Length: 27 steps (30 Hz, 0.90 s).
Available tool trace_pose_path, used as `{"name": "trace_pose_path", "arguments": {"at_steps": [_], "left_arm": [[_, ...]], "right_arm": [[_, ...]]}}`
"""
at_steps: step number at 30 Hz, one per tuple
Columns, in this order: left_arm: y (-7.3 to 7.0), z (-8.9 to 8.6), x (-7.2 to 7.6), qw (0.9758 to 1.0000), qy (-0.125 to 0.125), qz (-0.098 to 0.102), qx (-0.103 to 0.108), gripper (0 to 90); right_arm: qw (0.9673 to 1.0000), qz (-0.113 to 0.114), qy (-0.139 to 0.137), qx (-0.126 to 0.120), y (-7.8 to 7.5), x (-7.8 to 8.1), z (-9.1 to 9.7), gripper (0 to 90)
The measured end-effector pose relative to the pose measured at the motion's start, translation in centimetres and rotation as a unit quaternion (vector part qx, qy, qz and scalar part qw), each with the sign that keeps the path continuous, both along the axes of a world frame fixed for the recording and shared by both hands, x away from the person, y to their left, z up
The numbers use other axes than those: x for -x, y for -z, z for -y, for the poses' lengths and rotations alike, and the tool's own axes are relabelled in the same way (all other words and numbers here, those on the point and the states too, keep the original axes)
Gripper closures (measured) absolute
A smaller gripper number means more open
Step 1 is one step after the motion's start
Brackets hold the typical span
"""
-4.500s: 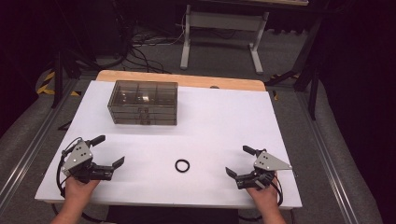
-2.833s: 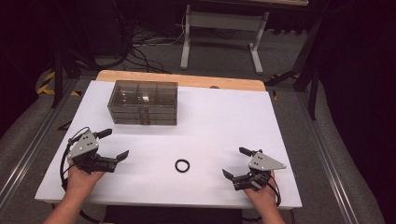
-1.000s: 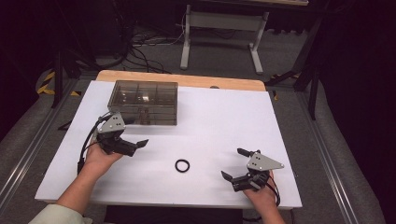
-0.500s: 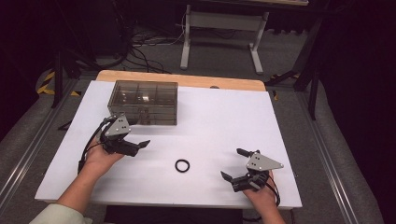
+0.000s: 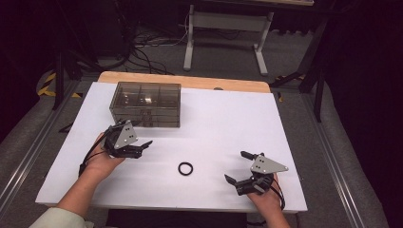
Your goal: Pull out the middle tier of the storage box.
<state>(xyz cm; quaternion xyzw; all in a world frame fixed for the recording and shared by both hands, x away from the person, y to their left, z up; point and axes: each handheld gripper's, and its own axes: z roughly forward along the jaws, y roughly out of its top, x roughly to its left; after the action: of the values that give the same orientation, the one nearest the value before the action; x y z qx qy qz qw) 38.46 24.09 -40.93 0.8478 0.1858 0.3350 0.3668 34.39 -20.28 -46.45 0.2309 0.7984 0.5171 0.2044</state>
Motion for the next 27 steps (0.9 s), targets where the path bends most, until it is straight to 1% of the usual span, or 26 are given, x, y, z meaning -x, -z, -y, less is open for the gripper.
{"name": "trace_pose_path", "arguments": {"at_steps": [2, 3, 4, 5, 6, 7, 8, 10, 11, 12, 13, 15, 16, 19, 21, 22, 24, 25, 26, 27], "left_arm": [[0.1, 0.1, 0.2, 0.9999, -0.005, 0.014, -0.007, 24.7], [0.1, 0.3, 0.4, 0.9995, -0.007, 0.027, -0.015, 24.3], [0.1, 0.3, 0.4, 0.9995, -0.007, 0.027, -0.015, 23.6], [0.2, 0.4, 0.5, 0.9989, -0.01, 0.036, -0.027, 22.9], [0.3, 0.5, 0.5, 0.9985, -0.013, 0.042, -0.031, 22.7], [0.3, 0.5, 0.5, 0.9985, -0.013, 0.042, -0.031, 22.7], [0.4, 0.6, 0.6, 0.9983, -0.015, 0.046, -0.034, 22.7], [0.5, 0.8, 0.7, 0.9968, -0.021, 0.061, -0.048, 22.5], [0.5, 0.8, 0.7, 0.9968, -0.021, 0.061, -0.048, 22.5], [0.5, 0.9, 0.7, 0.9963, -0.024, 0.066, -0.051, 22.5], [0.6, 1.0, 0.8, 0.9953, -0.029, 0.072, -0.057, 22.5], [0.8, 1.2, 0.9, 0.9942, -0.032, 0.08, -0.065, 23.1], [0.8, 1.2, 0.9, 0.9937, -0.035, 0.083, -0.067, 23.2], [1.1, 1.5, 1.0, 0.9918, -0.045, 0.088, -0.081, 23.9], [1.4, 1.8, 1.1, 0.9895, -0.051, 0.097, -0.095, 25.0], [1.4, 1.8, 1.1, 0.9895, -0.051, 0.097, -0.095, 25.2], [1.5, 1.9, 1.1, 0.9877, -0.053, 0.104, -0.104, 26.1], [1.7, 2.0, 1.1, 0.986, -0.056, 0.111, -0.111, 26.5], [1.7, 2.0, 1.1, 0.986, -0.056, 0.111, -0.111, 26.7], [1.8, 2.1, 1.1, 0.9847, -0.058, 0.115, -0.117, 26.7]], "right_arm": [[1.0, 0.0, 0.0, 0.0, 0.0, 0.0, 0.0, 0.1], [1.0, 0.0, 0.0, 0.0, 0.0, 0.0, 0.0, 0.1], [1.0, 0.0, -0.001, 0.001, 0.0, 0.0, 0.0, 0.1], [1.0, 0.0, -0.001, 0.001, 0.0, 0.0, 0.0, 0.1], [1.0, 0.0, -0.001, 0.002, 0.0, 0.0, 0.0, 0.1], [1.0, 0.0, -0.001, 0.002, 0.0, 0.0, 0.0, 0.1], [1.0, 0.0, -0.001, 0.002, 0.0, 0.0, 0.0, 0.1], [1.0, 0.0, -0.002, 0.002, 0.0, 0.0, -0.1, 0.1], [1.0, 0.0, -0.002, 0.002, 0.0, 0.0, -0.1, 0.1], [1.0, 0.001, -0.002, 0.002, 0.0, 0.0, -0.1, 0.1], [1.0, 0.001, -0.002, 0.003, 0.0, 0.0, -0.1, 0.1], [1.0, 0.001, -0.002, 0.003, 0.0, 0.0, -0.1, 0.1], [1.0, 0.001, -0.002, 0.003, 0.0, 0.0, -0.1, 0.1], [1.0, 0.0, -0.003, 0.002, 0.0, 0.0, -0.1, 0.1], [1.0, 0.0, -0.003, 0.002, 0.0, 0.0, -0.1, 0.1], [1.0, 0.0, -0.003, 0.003, 0.0, 0.0, -0.1, 0.1], [1.0, 0.0, -0.004, 0.002, 0.0, 0.0, -0.1, 0.1], [1.0, 0.0, -0.004, 0.003, 0.0, 0.0, -0.1, 0.1], [1.0, 0.0, -0.004, 0.003, 0.0, 0.0, -0.1, 0.1], [1.0, 0.0, -0.004, 0.003, 0.0, 0.0, -0.1, 0.1]]}}
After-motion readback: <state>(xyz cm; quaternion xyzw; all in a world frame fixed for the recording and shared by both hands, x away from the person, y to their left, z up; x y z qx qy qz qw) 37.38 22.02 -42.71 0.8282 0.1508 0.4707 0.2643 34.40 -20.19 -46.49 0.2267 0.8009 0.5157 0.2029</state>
